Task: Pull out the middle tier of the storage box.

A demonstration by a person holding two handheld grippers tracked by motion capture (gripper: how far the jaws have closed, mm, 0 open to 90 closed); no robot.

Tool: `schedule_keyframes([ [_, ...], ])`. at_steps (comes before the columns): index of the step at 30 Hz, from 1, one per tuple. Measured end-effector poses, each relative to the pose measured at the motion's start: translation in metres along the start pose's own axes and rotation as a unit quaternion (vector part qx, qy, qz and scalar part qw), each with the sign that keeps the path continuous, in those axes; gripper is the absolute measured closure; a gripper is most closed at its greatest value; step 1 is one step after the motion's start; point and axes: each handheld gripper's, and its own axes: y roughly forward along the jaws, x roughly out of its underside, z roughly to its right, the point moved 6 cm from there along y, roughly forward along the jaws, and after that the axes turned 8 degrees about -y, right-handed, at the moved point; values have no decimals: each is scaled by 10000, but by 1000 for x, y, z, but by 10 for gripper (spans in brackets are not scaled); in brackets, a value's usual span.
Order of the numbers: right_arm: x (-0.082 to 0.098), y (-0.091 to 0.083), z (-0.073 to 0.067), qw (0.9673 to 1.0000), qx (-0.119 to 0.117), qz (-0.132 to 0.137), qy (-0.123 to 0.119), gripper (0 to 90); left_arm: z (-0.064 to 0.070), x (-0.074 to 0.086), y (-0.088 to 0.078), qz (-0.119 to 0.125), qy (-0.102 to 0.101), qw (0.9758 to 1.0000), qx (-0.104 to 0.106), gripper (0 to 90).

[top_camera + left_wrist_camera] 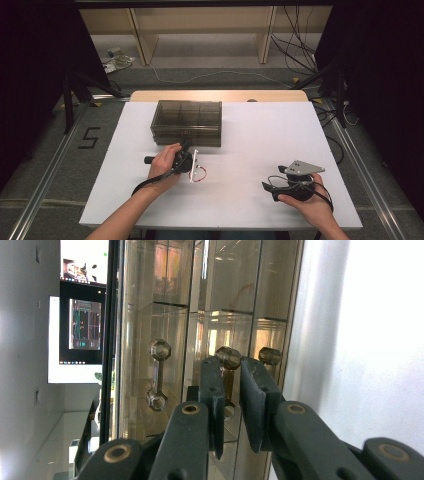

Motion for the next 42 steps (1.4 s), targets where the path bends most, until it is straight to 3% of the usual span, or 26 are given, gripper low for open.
schedule_keyframes([
  [23, 0, 0, 0, 10000, 8, 2, -4, 165, 5, 0, -11, 70, 35, 9999, 69, 800],
  [24, 0, 0, 0, 10000, 11, 5, -8, 166, 6, -1, -12, 134, -64, 9998, 126, 800],
  [25, 0, -1, 0, 10000, 12, 13, -7, 166, 6, -1, -12, 134, -64, 9998, 126, 877],
  [26, 0, -1, 0, 10000, 11, 14, -5, 166, 5, -1, -13, 174, -256, 9994, 160, 892],
  [27, 0, -1, 0, 10000, 11, 14, -5, 166, 5, -1, -13, 174, -256, 9994, 160, 891],
  [31, 0, -1, 0, 10000, 10, 11, -8, 165, 4, 3, -14, 162, -372, 9987, 306, 825],
  [35, 0, -1, 0, 10000, 7, 12, -9, 166, 1, 0, -20, 291, -638, 9966, 421, 743],
  [38, 0, -2, 1, 10000, 12, 15, -4, 166, -1, 1, -22, 360, -1015, 9925, 579, 636],
  [39, 0, -2, 1, 10000, 9, 12, -11, 165, -1, 1, -22, 360, -1015, 9925, 579, 600],
  [40, 0, -2, 1, 10000, 6, 13, -15, 166, -2, 5, -24, 313, -1250, 9883, 820, 577],
  [41, 0, -2, 0, 10000, 2, 10, -16, 165, -2, 6, -24, 292, -1355, 9861, 917, 555],
  [42, 0, -1, 0, 10000, 0, 12, -9, 166, -2, 6, -24, 292, -1355, 9861, 917, 525],
])
